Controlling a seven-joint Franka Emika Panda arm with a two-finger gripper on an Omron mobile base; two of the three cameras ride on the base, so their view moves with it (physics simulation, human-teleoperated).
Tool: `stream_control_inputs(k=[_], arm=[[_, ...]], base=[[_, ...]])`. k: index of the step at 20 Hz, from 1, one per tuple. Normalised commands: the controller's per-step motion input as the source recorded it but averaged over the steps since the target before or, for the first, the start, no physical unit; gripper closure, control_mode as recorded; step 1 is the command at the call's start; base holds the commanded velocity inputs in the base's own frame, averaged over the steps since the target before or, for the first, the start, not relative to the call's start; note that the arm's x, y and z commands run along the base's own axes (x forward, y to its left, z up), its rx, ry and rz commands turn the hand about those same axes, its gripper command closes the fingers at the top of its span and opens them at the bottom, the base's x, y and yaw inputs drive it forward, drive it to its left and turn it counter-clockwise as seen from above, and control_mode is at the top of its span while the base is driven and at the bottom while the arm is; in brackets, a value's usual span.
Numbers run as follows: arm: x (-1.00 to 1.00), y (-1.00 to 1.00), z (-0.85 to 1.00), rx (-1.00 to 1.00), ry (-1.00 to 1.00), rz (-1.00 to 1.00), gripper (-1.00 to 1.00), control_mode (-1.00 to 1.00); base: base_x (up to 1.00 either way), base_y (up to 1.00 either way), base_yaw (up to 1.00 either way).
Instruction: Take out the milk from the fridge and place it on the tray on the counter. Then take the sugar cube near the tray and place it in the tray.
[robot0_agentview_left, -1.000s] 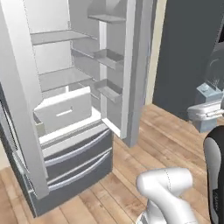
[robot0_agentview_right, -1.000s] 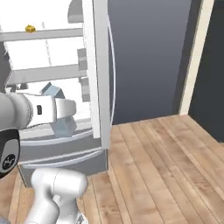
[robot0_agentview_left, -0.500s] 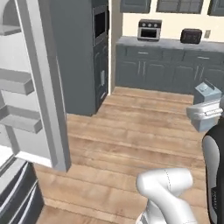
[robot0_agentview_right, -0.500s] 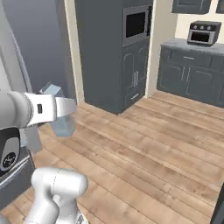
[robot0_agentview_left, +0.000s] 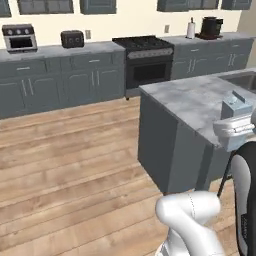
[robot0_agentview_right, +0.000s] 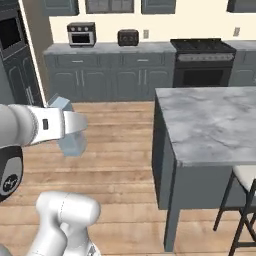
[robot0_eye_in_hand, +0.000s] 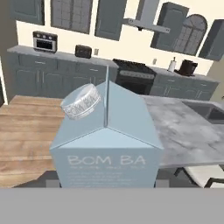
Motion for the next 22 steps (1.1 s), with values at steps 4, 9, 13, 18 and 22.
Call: stream_control_inputs(k=[4, 9, 13, 18, 22], arm=[[0.00, 0.00, 0.00, 0.00, 0.00, 0.00, 1.00, 1.00], [0.00, 0.00, 0.00, 0.00, 0.00, 0.00, 1.00, 1.00], [0.00, 0.00, 0.00, 0.00, 0.00, 0.00, 1.00, 1.00], [0.00, 0.00, 0.00, 0.00, 0.00, 0.00, 1.00, 1.00], [0.00, 0.00, 0.00, 0.00, 0.00, 0.00, 1.00, 1.00]], base=[[0.00, 0.34, -0.87], [0.10, 0.25, -0.67], [0.02, 0.57, -0.46], [0.45, 1.00, -0.17], [0.68, 1.00, -0.30]])
